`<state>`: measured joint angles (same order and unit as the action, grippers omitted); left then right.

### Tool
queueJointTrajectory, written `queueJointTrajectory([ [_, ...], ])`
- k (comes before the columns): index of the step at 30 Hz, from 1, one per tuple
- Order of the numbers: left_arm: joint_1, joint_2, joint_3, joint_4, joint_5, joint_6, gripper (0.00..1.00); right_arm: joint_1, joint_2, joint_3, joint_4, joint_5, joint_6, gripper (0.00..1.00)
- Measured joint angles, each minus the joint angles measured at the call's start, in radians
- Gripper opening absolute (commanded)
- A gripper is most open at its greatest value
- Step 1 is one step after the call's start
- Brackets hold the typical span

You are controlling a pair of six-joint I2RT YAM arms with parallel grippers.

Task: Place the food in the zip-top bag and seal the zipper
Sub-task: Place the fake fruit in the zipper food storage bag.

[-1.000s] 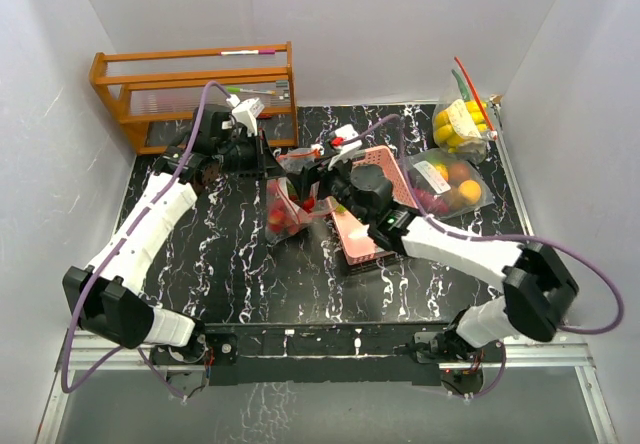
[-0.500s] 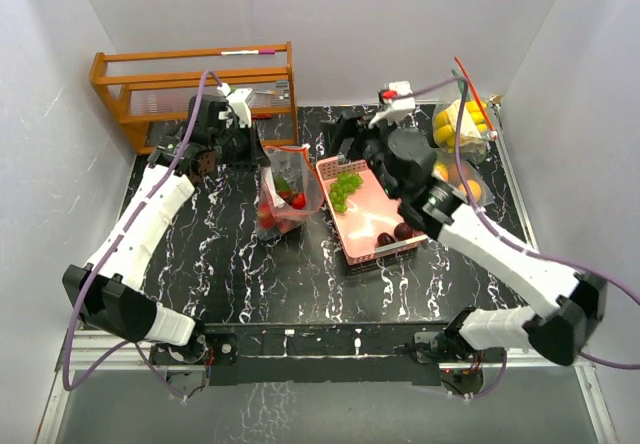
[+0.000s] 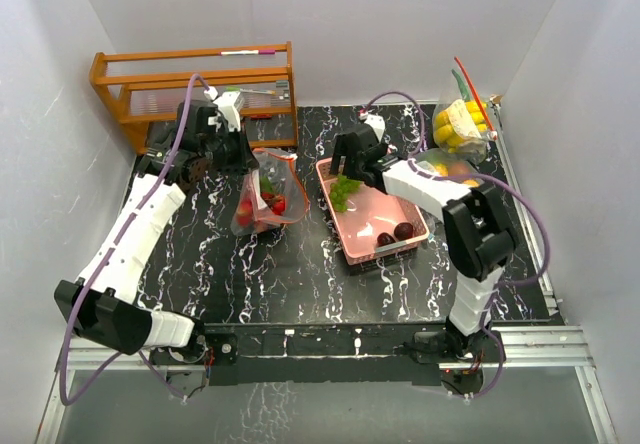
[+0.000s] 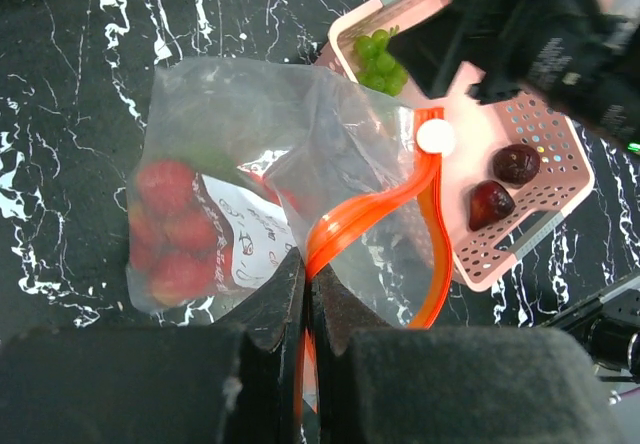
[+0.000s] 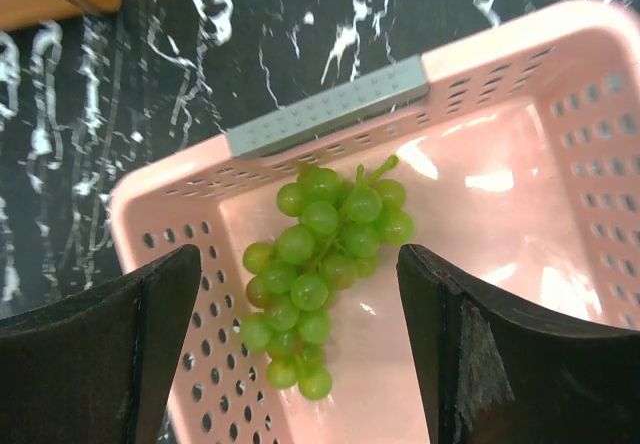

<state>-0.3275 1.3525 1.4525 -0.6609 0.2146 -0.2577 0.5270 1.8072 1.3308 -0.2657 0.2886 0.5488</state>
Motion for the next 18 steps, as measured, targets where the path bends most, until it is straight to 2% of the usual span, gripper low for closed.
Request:
queueJointTrajectory([
  [5,0.0,-0.01,-0.019,0.003,0.014,-0.005,0.0,-0.004,0.116,0.017,-0.026,-0.029,0.052,0.83],
  [18,0.0,-0.013,-0.048,0.017,0.058,-0.012,0.0,-0.005,0.173,0.011,-0.006,-0.016,0.086,0.77],
])
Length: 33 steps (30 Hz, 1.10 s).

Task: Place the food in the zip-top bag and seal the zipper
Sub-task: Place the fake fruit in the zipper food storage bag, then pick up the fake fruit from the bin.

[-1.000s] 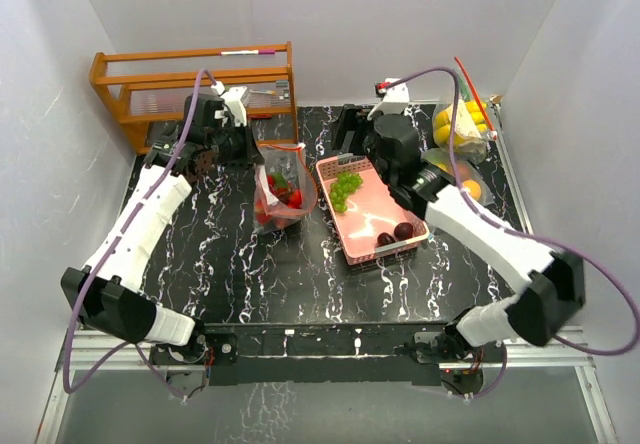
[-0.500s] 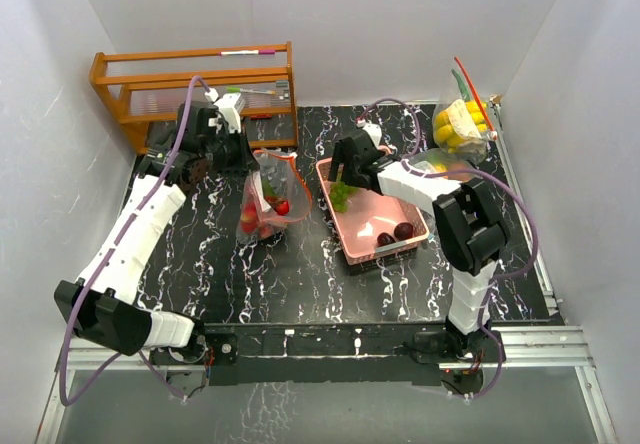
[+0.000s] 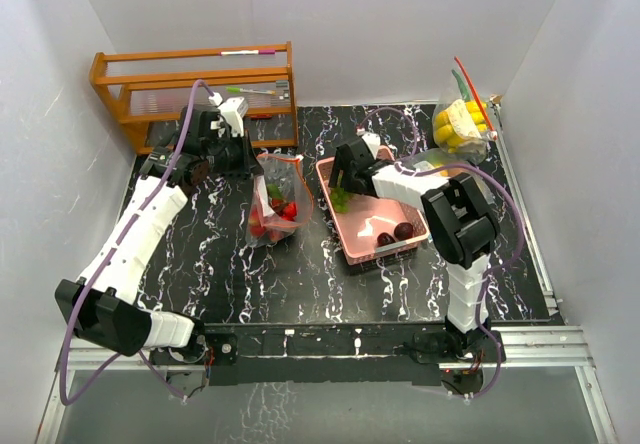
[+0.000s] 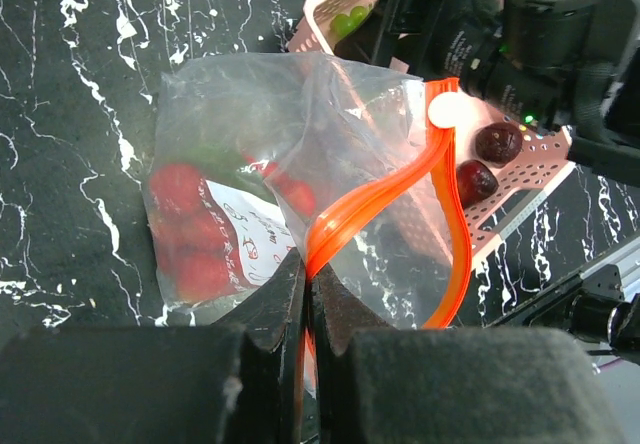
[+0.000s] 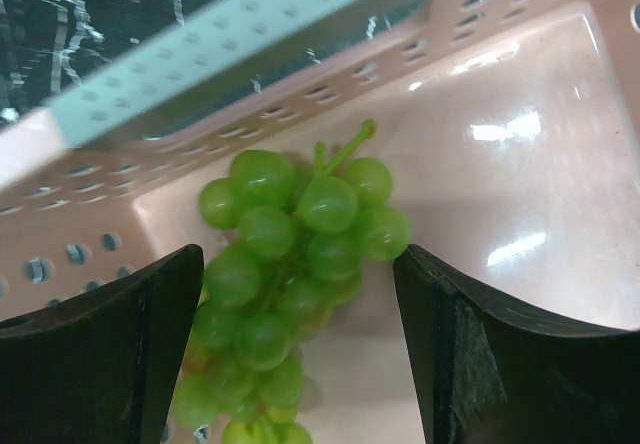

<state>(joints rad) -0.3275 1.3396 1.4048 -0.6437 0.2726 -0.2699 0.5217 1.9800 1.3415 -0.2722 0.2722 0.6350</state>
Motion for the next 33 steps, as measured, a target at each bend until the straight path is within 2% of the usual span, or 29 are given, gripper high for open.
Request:
queueJointTrajectory([
  [7,0.0,-0.005,-0.013,0.008,0.013,-0.003,0.0,0.0,0.022,-0.031,0.05,0.059,0.014,0.37],
  [12,0.0,-0.008,-0.013,0.008,0.016,-0.003,0.0,0.0,-0.007,-0.088,0.089,0.072,0.021,0.26],
  [17,0.0,-0.008,-0.013,0.009,0.016,-0.003,0.0,0.0,-0.111,-0.131,0.059,0.063,-0.01,0.23],
  [22,0.0,-0.006,-0.018,0.021,0.016,-0.003,0.0,0.0,-0.346,-0.169,0.045,0.038,-0.089,0.2],
  [28,0.0,0.015,-0.02,0.05,0.021,-0.01,0.0,0.0,-0.586,-0.167,0.068,-0.053,-0.177,0.18],
  [33,0.0,0.052,-0.021,0.077,0.042,-0.016,0.0,0.001,-0.694,-0.154,0.072,-0.182,-0.22,0.17],
])
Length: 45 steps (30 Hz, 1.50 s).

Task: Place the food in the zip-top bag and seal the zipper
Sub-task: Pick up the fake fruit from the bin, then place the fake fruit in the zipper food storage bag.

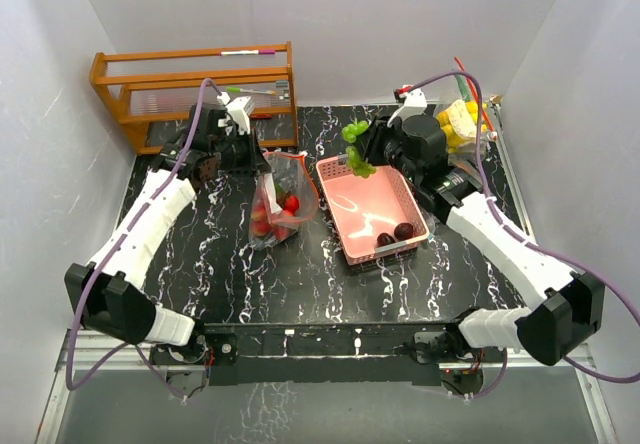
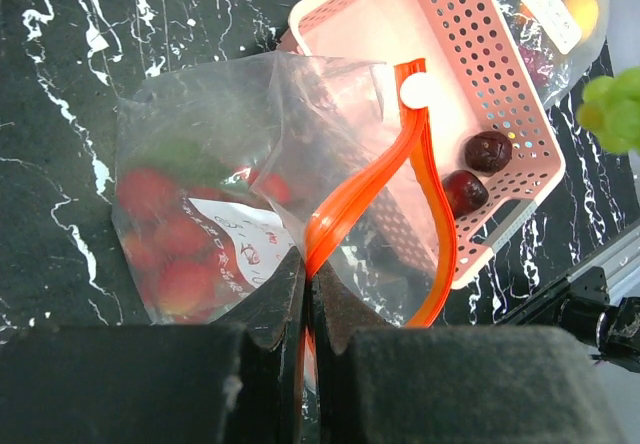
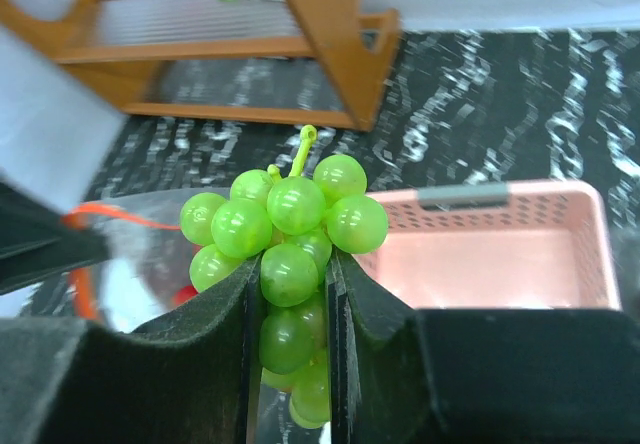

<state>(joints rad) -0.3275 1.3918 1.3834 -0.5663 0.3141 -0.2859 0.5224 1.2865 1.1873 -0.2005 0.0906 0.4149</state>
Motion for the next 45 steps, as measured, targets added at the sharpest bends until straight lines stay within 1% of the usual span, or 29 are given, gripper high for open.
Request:
queueJointTrajectory([
  [3,0.0,0.027,0.0,0.016,0.016,-0.004,0.0,0.021,-0.016,0.014,0.051,-0.087,-0.003,0.17],
  [6,0.0,0.043,-0.005,0.026,0.031,-0.01,0.0,0.095,-0.006,0.015,0.122,-0.13,-0.009,0.17],
  [9,0.0,0.043,-0.008,0.032,0.047,-0.015,0.0,0.172,0.043,0.024,0.195,-0.167,-0.013,0.17],
  [12,0.0,0.043,-0.008,0.037,0.056,-0.018,0.0,0.217,0.106,0.024,0.247,-0.187,-0.011,0.18],
  [14,0.0,0.043,-0.008,0.038,0.062,-0.019,0.0,0.23,0.148,0.024,0.268,-0.19,-0.006,0.2],
  [17,0.0,0.043,-0.008,0.039,0.065,-0.021,0.0,0.246,0.196,0.024,0.283,-0.189,-0.006,0.28],
  [20,0.0,0.043,-0.008,0.038,0.066,-0.021,0.0,0.266,0.234,0.024,0.265,-0.15,-0.016,0.39],
  [22,0.0,0.043,-0.008,0.038,0.066,-0.02,0.0,0.277,0.249,0.024,0.247,-0.134,-0.024,0.43],
  [24,0.0,0.043,-0.008,0.037,0.067,-0.02,0.0,0.284,0.257,0.027,0.222,-0.134,-0.033,0.53],
  [25,0.0,0.043,-0.008,0.037,0.067,-0.02,0.0,0.286,0.259,0.027,0.212,-0.133,-0.036,0.62],
  [26,0.0,0.043,-0.008,0.038,0.067,-0.02,0.0,0.287,0.26,0.028,0.198,-0.13,-0.041,0.64],
  [27,0.0,0.043,-0.009,0.037,0.067,-0.02,0.0,0.287,0.26,0.028,0.187,-0.123,-0.043,0.68],
  [28,0.0,0.043,-0.009,0.038,0.067,-0.02,0.0,0.287,0.26,0.028,0.176,-0.116,-0.047,0.7],
  [32,0.0,0.043,-0.01,0.037,0.067,-0.02,0.0,0.287,0.257,0.028,0.144,-0.082,-0.065,0.71],
  [34,0.0,0.043,-0.011,0.038,0.068,-0.02,0.0,0.287,0.25,0.028,0.131,-0.065,-0.076,0.77],
  [40,0.0,0.041,-0.023,0.042,0.069,-0.02,0.0,0.287,0.195,0.028,0.083,-0.02,-0.102,0.78],
  [42,0.0,0.041,-0.024,0.042,0.071,-0.02,0.0,0.287,0.166,0.028,0.055,0.018,-0.1,0.81],
  [45,0.0,0.04,-0.024,0.041,0.072,-0.02,0.0,0.284,0.109,0.031,-0.034,0.114,-0.087,0.82],
])
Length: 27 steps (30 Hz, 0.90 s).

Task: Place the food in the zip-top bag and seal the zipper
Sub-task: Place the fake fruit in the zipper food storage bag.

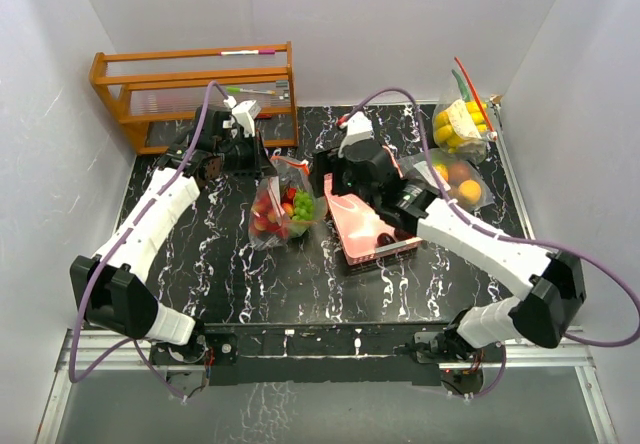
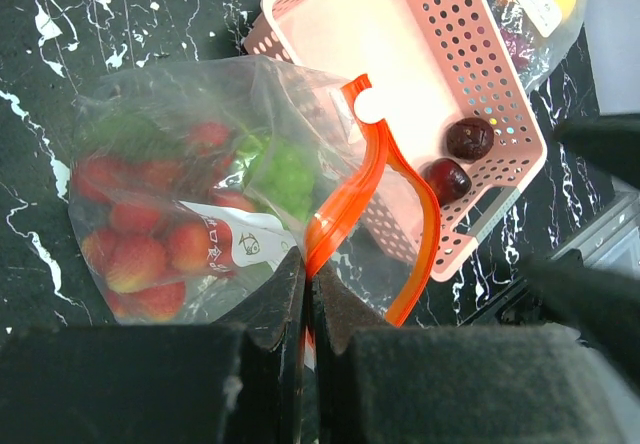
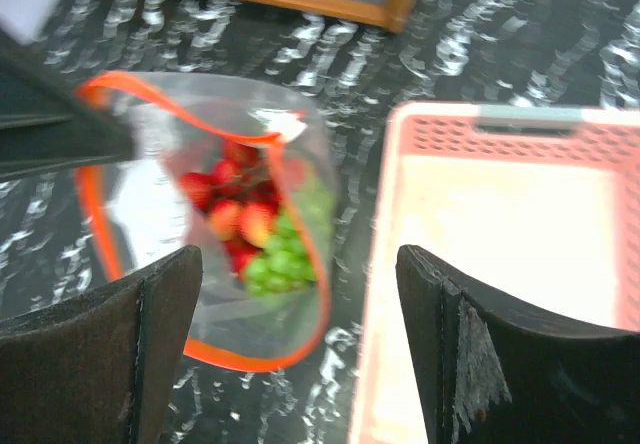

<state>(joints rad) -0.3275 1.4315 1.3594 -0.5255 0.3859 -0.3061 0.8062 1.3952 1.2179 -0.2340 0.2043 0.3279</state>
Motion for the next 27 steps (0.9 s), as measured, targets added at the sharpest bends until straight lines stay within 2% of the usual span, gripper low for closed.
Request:
queueJointTrajectory([
  [6,0.0,-0.007,0.0,-0.011,0.0,0.003,0.0,-0.129,-0.024,0.042,-0.312,0.093,0.054,0.84],
  [9,0.0,-0.011,-0.001,-0.011,0.002,0.003,0.0,-0.2,-0.013,-0.024,-0.426,0.091,0.072,0.84],
  [13,0.0,-0.037,-0.021,-0.01,0.01,0.003,0.0,-0.223,0.003,-0.127,-0.529,0.06,0.082,0.83],
  [18,0.0,-0.052,-0.033,-0.014,0.016,0.004,0.0,-0.229,0.033,-0.175,-0.578,0.002,0.08,0.81],
  [27,0.0,-0.052,-0.037,-0.013,0.02,0.004,0.0,-0.229,0.112,-0.209,-0.55,-0.028,0.049,0.79],
])
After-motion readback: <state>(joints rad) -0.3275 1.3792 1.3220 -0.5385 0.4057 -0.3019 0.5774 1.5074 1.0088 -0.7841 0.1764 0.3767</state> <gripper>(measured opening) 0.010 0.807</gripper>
